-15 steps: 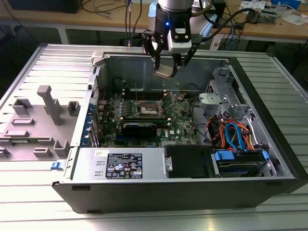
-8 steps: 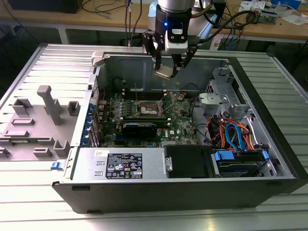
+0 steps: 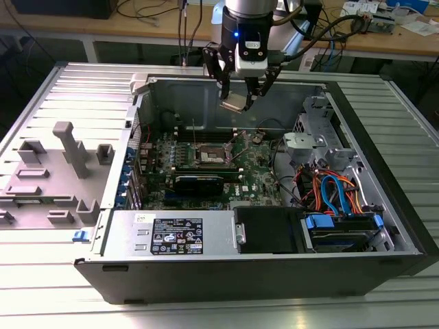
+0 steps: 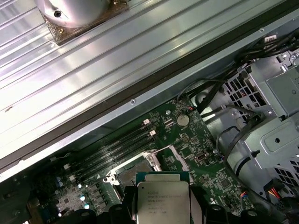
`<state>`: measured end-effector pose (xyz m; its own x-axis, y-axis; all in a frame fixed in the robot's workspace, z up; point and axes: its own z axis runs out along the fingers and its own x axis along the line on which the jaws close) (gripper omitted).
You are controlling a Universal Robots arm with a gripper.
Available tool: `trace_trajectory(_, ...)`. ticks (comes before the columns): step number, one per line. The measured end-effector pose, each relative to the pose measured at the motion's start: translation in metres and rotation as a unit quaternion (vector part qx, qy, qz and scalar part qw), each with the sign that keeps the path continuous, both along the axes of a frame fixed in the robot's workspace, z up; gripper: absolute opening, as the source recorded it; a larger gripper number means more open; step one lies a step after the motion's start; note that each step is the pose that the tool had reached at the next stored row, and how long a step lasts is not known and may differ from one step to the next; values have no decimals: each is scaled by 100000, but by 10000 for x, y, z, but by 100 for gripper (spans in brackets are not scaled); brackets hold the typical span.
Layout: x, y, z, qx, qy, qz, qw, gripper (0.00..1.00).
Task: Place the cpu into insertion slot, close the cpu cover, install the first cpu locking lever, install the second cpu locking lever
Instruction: 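Place the cpu into insertion slot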
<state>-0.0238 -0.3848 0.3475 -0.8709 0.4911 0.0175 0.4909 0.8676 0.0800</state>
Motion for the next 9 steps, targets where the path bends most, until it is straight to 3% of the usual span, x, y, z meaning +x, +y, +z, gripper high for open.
trace_trajectory(6,0,0,0,0,2,-77,100000,54)
trace_trajectory(9,0,0,-3,-1,1,-1485,99989,54)
